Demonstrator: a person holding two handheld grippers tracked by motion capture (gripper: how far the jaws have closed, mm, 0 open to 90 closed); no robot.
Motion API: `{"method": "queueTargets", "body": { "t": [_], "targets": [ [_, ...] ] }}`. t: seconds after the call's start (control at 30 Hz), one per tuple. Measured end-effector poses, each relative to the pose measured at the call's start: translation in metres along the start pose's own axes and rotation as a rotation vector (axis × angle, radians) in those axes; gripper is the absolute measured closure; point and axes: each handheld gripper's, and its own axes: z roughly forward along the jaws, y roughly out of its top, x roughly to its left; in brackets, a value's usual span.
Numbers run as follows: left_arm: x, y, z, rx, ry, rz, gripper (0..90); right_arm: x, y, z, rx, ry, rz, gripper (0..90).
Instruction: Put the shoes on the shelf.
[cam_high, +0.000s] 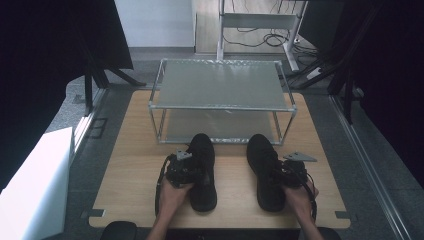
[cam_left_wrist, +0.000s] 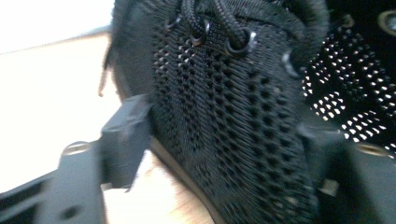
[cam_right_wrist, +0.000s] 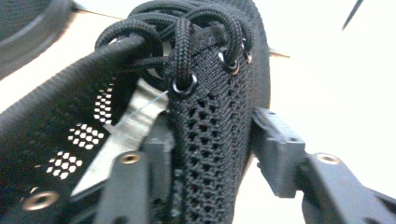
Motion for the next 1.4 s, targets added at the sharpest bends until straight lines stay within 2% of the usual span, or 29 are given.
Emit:
{"method": "queueTargets", "body": {
  "t": [0.07, 0.1, 0.17, 0.2, 0.23, 0.27, 0.33, 0.37, 0.4, 0.43, 0.5, 0.63, 0.73, 0.8, 0.87, 0.9, 0.93, 0.97, 1.03, 1.17, 1.4],
  "targets": [
    [0.003, 0.0, -0.002, 0.001, -0.006, -0.005, 47.5, 0.0, 0.001, 0.0, -0.005, -0.021, -0.013, 65.9],
    [0.004, -0.001, -0.003, 0.0, -0.005, -0.005, 47.5, 0.0, 0.001, 0.0, -0.008, -0.028, -0.014, 68.6],
    [0.007, -0.001, -0.005, 0.001, 0.004, -0.008, 55.3, -0.002, 0.001, -0.001, -0.018, -0.028, 0.0, 71.8],
    [0.009, -0.001, -0.006, 0.0, 0.004, -0.018, 58.8, -0.004, 0.0, -0.001, -0.024, -0.017, 0.018, 72.3],
    [0.011, -0.002, -0.007, -0.005, 0.003, -0.035, 64.8, -0.008, -0.002, -0.002, -0.041, 0.006, 0.062, 73.1],
    [0.014, -0.004, -0.008, -0.014, -0.001, -0.057, 64.8, -0.008, -0.002, -0.002, -0.041, 0.006, 0.062, 73.1],
    [0.022, -0.007, -0.011, -0.035, -0.012, -0.102, 70.7, -0.014, -0.003, -0.003, -0.049, 0.032, 0.111, 74.3],
    [0.026, -0.009, -0.012, -0.046, -0.016, -0.121, 76.6, -0.019, -0.004, -0.004, -0.061, 0.058, 0.163, 74.9],
    [0.031, -0.011, -0.014, -0.058, -0.019, -0.146, 76.6, -0.019, -0.004, -0.004, -0.061, 0.058, 0.163, 74.9],
    [0.036, -0.014, -0.015, -0.068, -0.038, -0.18, 78.2, -0.022, -0.005, -0.004, -0.063, 0.072, 0.19, 75.2],
    [0.046, -0.019, -0.015, -0.09, -0.092, -0.228, 79.1, -0.026, -0.006, -0.005, -0.071, 0.091, 0.231, 75.4],
    [0.049, -0.021, -0.015, -0.107, -0.115, -0.238, 80.2, -0.033, -0.009, -0.006, -0.089, 0.133, 0.313, 76.1],
    [0.054, -0.02, -0.013, -0.111, -0.188, -0.286, 80.8, -0.038, -0.012, -0.006, -0.095, 0.193, 0.385, 76.6],
    [0.055, -0.02, -0.013, -0.114, -0.211, -0.303, 80.9, -0.04, -0.014, -0.006, -0.094, 0.246, 0.45, 76.7],
    [0.054, -0.018, -0.016, -0.122, -0.205, -0.308, 80.9, -0.041, -0.014, -0.006, -0.098, 0.257, 0.457, 76.7],
    [0.053, -0.017, -0.017, -0.124, -0.197, -0.305, 81.0, -0.041, -0.013, -0.008, -0.107, 0.282, 0.485, 76.8],
    [0.053, -0.016, -0.019, -0.123, -0.192, -0.3, 81.0, -0.041, -0.013, -0.008, -0.107, 0.282, 0.485, 76.8],
    [0.052, -0.015, -0.02, -0.124, -0.189, -0.297, 81.1, -0.041, -0.012, -0.01, -0.124, 0.311, 0.502, 76.8],
    [0.051, -0.015, -0.022, -0.133, -0.189, -0.307, 81.1, -0.04, -0.012, -0.01, -0.131, 0.323, 0.512, 76.8],
    [0.051, -0.014, -0.026, -0.156, -0.243, -0.343, 81.1, -0.035, -0.009, -0.014, -0.148, 0.369, 0.528, 76.8],
    [0.041, -0.007, -0.038, -0.184, -0.258, -0.329, 81.1, -0.025, -0.002, -0.019, -0.176, 0.445, 0.561, 76.7]
  ]
}}
